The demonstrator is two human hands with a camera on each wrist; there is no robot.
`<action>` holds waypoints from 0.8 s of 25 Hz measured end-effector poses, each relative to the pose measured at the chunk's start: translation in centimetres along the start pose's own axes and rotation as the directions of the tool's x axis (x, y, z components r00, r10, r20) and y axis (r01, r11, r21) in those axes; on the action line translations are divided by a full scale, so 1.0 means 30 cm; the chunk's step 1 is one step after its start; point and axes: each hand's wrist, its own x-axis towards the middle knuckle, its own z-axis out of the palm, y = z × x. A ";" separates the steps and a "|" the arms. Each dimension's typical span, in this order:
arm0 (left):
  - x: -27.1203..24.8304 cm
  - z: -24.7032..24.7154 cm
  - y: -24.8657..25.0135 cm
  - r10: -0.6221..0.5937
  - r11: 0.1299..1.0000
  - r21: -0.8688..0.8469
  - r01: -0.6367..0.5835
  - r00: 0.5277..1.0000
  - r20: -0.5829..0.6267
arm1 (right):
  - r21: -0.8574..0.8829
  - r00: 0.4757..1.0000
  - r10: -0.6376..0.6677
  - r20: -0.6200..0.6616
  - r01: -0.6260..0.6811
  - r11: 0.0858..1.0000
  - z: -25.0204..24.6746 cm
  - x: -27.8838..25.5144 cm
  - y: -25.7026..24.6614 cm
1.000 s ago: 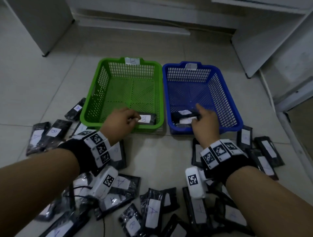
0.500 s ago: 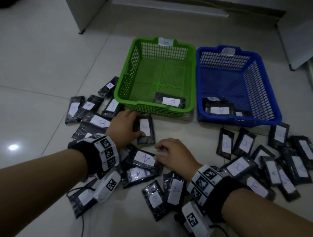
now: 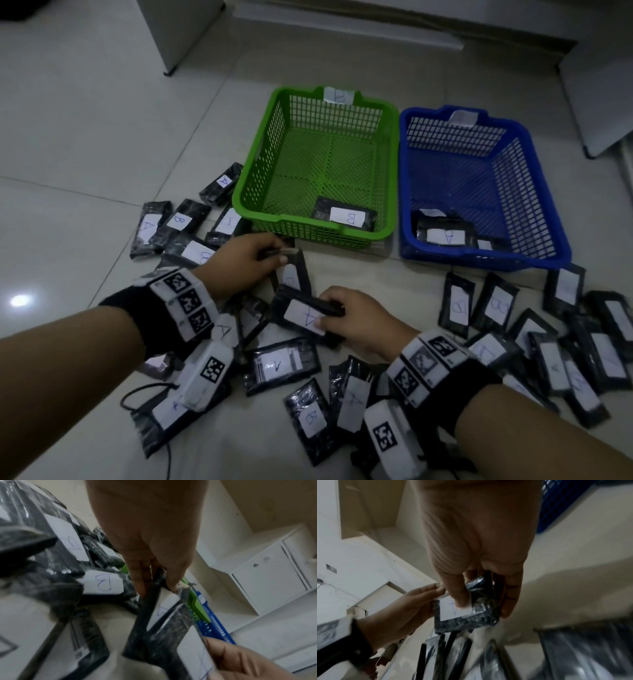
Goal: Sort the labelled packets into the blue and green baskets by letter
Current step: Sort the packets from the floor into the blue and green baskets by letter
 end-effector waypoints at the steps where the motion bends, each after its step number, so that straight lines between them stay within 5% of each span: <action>1: -0.009 -0.027 0.015 0.008 0.997 -0.076 -0.008 1.000 -0.011 | 0.069 1.000 -0.003 -0.024 0.004 0.998 -0.039 0.002 -0.007; 4: 0.005 -0.091 0.081 0.023 0.939 -0.331 -0.089 0.980 -0.198 | 0.344 0.990 0.006 -0.137 0.042 0.938 -0.151 0.002 -0.034; 7: 0.078 -0.100 0.173 -0.011 0.788 -0.579 -0.210 0.935 -0.355 | 0.488 0.955 0.030 -0.296 0.124 0.864 -0.245 0.007 -0.038; 11: 0.212 -0.028 0.228 -0.057 0.895 -0.416 -0.157 0.887 -0.457 | 0.486 0.851 0.111 -0.513 0.182 0.855 -0.362 0.018 0.026; 16: 0.317 0.065 0.191 -0.042 0.994 0.085 0.067 0.962 -0.269 | 0.405 0.645 0.233 -0.728 0.131 0.905 -0.500 0.029 0.170; 20: 0.279 0.119 0.207 0.207 0.959 0.260 -0.114 0.907 -0.368 | 0.288 0.655 0.229 -0.720 -0.017 0.957 -0.548 0.023 0.249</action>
